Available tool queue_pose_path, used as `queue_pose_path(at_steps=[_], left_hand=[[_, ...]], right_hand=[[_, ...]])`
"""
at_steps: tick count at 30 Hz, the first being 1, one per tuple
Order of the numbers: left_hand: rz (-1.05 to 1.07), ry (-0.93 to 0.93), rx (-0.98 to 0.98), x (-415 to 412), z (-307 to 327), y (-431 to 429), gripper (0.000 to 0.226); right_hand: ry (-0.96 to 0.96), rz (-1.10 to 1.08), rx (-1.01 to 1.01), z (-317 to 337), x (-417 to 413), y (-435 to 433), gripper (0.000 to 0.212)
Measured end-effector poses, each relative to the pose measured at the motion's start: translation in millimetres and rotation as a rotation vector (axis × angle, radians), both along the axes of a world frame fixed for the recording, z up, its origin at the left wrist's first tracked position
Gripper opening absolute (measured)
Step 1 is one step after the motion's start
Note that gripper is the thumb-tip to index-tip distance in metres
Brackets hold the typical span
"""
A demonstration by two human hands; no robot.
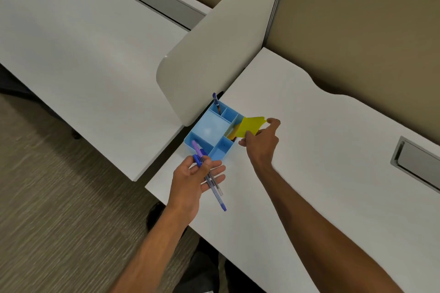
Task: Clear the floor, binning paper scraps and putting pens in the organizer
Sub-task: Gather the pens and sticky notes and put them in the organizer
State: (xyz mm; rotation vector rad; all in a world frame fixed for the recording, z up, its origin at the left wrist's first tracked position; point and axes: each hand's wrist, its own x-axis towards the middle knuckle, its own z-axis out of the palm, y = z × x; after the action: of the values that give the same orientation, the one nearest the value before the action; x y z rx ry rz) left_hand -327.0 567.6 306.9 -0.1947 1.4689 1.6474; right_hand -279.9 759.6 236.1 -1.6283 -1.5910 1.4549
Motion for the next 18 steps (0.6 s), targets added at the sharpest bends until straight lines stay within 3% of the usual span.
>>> queue_pose_path(at_steps=[18], left_hand=[[-0.050, -0.022, -0.065, -52.4, -19.5, 4.1, 0.032]], right_hand=[[-0.328, 0.134, 0.049, -52.0, -53.1, 2.4, 0.069]])
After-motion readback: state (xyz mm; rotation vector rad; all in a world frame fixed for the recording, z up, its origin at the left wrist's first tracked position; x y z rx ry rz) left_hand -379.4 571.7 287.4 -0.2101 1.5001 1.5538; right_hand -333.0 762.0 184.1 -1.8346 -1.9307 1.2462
